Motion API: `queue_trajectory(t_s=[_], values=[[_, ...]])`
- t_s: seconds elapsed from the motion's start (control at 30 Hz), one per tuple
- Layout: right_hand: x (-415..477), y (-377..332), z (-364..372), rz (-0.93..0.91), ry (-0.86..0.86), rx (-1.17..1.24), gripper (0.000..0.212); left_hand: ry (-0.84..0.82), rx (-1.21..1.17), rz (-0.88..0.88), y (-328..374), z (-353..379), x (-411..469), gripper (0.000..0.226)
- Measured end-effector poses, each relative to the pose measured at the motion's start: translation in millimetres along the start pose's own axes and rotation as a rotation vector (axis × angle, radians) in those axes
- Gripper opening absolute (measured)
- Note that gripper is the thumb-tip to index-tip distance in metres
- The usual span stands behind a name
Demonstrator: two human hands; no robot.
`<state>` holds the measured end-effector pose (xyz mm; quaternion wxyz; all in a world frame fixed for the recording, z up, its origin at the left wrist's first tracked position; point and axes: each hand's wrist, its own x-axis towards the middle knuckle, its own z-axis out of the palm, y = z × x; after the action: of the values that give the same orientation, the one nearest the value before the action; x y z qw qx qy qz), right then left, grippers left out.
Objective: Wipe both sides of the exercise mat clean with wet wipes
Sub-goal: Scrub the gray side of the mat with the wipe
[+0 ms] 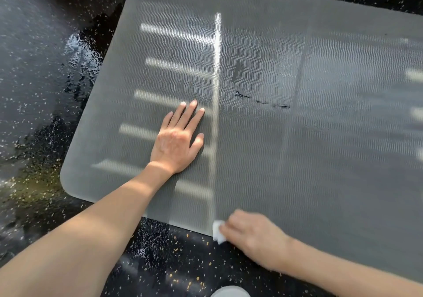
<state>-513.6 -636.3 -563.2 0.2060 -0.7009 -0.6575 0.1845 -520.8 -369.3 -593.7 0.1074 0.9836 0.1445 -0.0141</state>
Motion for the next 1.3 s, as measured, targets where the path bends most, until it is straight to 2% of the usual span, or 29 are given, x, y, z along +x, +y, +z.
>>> queue_trajectory(t_s=[0.07, 0.2, 0.27, 0.33, 0.4, 0.47, 0.53, 0.57, 0.67, 0.7, 0.77, 0.83, 0.9, 1.0, 1.07, 1.13, 1.2, 1.3], values=[[-4, 0, -3, -0.065, -0.063, 0.003, 0.021, 0.008, 0.001, 0.001, 0, 0, 0, 0.062], [24, 40, -16, 0.149, 0.182, -0.018, 0.021, 0.013, -0.002, 0.008, -1, 0, 0, 0.062], [9, 16, -6, 0.109, 0.039, -0.012, 0.006, 0.008, -0.004, 0.003, 0, 0, 0, 0.062], [-8, -8, 1, -0.046, -0.099, -0.019, 0.003, 0.007, 0.002, 0.002, 0, -1, -1, 0.062], [5, 13, -7, -0.031, 0.01, 0.001, 0.016, 0.015, 0.001, 0.009, -1, 0, 1, 0.062], [39, 57, -23, 0.155, 0.277, -0.05, 0.029, 0.02, -0.004, 0.012, -1, 1, 1, 0.063], [55, 76, -29, 0.291, 0.381, -0.071, 0.025, 0.03, -0.01, 0.005, 0, 1, 1, 0.063], [52, 69, -23, 0.29, 0.35, -0.045, 0.022, 0.041, -0.015, 0.003, 0, 1, 0, 0.062], [29, 39, -14, 0.083, 0.138, -0.014, 0.024, 0.118, -0.023, 0.035, 2, -2, 10, 0.053], [33, 49, -21, 0.069, 0.14, -0.015, 0.026, 0.158, -0.028, 0.042, 2, -4, 17, 0.045], [60, 88, -41, 0.228, 0.285, -0.062, 0.027, 0.189, -0.051, 0.015, 8, -8, 39, 0.032], [84, 121, -61, 0.398, 0.468, -0.134, 0.026, 0.158, -0.061, -0.069, 14, -11, 64, 0.033], [81, 119, -52, 0.384, 0.46, -0.116, 0.024, 0.15, -0.077, -0.12, 18, -8, 87, 0.04], [53, 80, -33, 0.157, 0.264, -0.058, 0.022, 0.166, -0.06, 0.0, 20, 0, 105, 0.052], [59, 93, -41, 0.101, 0.215, -0.068, 0.023, 0.171, -0.043, 0.073, 20, 6, 109, 0.051], [85, 126, -61, 0.167, 0.3, -0.129, 0.021, 0.187, -0.033, 0.073, 21, 10, 109, 0.049], [104, 153, -76, 0.314, 0.455, -0.187, 0.014, 0.182, -0.051, 0.065, 23, 10, 109, 0.048], [94, 136, -62, 0.397, 0.476, -0.114, 0.008, 0.188, -0.066, 0.052, 25, 7, 108, 0.048]])
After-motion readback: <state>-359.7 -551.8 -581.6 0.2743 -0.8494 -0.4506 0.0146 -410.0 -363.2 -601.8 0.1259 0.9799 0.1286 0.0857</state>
